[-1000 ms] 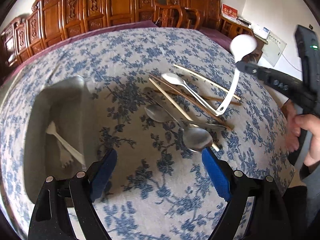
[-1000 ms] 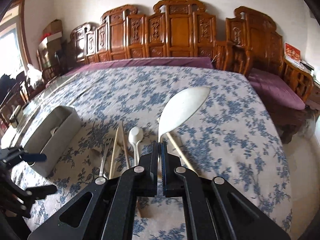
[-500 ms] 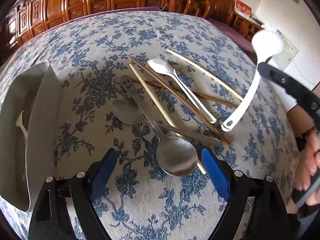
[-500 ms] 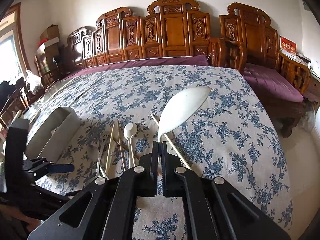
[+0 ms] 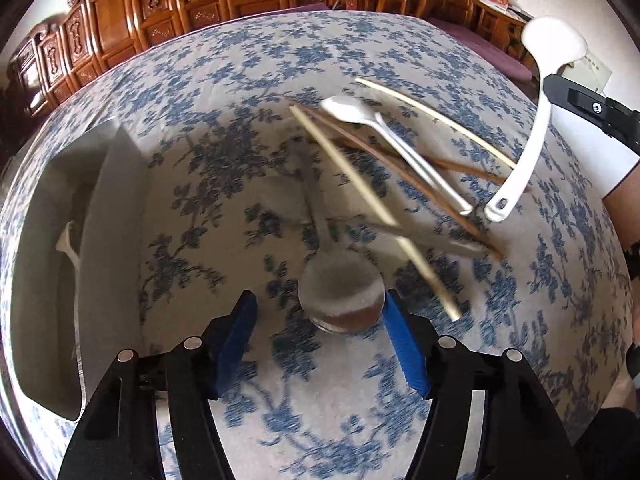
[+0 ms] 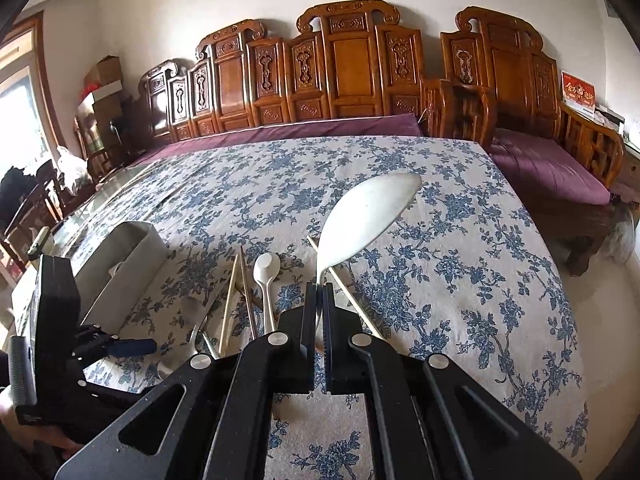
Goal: Organize utensils
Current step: 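Grasp a metal fork with the left gripper while the right gripper holds the white spoon, then carry the metal fork into the tray and open the left gripper while the right holds the spoon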
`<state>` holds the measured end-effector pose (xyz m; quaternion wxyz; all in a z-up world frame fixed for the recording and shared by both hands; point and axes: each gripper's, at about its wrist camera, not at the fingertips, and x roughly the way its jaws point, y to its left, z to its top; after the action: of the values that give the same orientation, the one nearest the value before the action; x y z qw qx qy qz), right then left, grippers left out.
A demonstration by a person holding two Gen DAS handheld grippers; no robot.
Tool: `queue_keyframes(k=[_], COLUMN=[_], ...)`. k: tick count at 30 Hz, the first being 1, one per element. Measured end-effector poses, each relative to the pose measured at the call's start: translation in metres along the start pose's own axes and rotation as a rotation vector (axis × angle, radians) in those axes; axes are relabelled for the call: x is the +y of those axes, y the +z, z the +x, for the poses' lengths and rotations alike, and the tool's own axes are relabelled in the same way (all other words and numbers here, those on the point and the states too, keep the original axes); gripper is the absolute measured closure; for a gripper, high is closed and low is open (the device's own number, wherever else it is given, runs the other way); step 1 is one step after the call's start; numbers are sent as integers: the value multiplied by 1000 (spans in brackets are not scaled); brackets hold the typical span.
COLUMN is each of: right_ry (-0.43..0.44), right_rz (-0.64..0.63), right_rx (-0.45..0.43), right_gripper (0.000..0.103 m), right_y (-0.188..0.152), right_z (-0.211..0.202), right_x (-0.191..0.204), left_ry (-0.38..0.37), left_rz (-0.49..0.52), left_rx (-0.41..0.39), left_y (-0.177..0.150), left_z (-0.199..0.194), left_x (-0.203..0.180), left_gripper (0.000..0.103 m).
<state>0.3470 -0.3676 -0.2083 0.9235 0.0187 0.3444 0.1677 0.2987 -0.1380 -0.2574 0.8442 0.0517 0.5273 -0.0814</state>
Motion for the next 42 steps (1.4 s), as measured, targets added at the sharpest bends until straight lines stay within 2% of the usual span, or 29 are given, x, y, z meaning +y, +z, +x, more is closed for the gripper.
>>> queue_keyframes(k=[2, 6, 12, 15, 16, 17, 19, 25, 27, 29, 37, 42], right_ry=[3, 4, 6, 8, 9, 9, 9, 10, 10, 9, 16, 33], right_rz=[-2, -10, -8, -11, -13, -14, -16, -15, -16, -16, -24, -29], right_rx=[0, 6, 17, 21, 22, 23, 23, 23, 23, 23, 25, 33], right_gripper=[99, 99, 99, 99, 99, 99, 99, 99, 99, 99, 99, 99], right_y=[0, 0, -1, -1, -2, -1, -1, -2, -2, -2, -2, -1], right_z=[0, 2, 4, 6, 6, 6, 6, 6, 6, 6, 7, 9], right_x=[1, 3, 3, 3, 4, 4, 5, 5, 5, 5, 9, 13], left_ry=[1, -53, -126, -120, -112, -106, -103, -90, -54, -40, -67, -51], left_rz=[-12, -68, -140, -151, -151, -153, -163, -132, -111, -96, -99, -110], left_rx=[4, 8, -41, -36, -22, -7, 20, 12, 6, 0, -64, -113], left_y=[-1, -1, 3, 7, 8, 8, 8, 8, 7, 7, 11, 11], left_z=[-1, -4, -20, -18, -14, -10, -2, -2, -2, -2, -23, -37], left_x=[7, 18, 28, 29, 28, 28, 30, 18, 13, 11, 10, 15], left_gripper=[40, 40, 40, 40, 42, 50, 57, 78, 81, 88, 102, 102])
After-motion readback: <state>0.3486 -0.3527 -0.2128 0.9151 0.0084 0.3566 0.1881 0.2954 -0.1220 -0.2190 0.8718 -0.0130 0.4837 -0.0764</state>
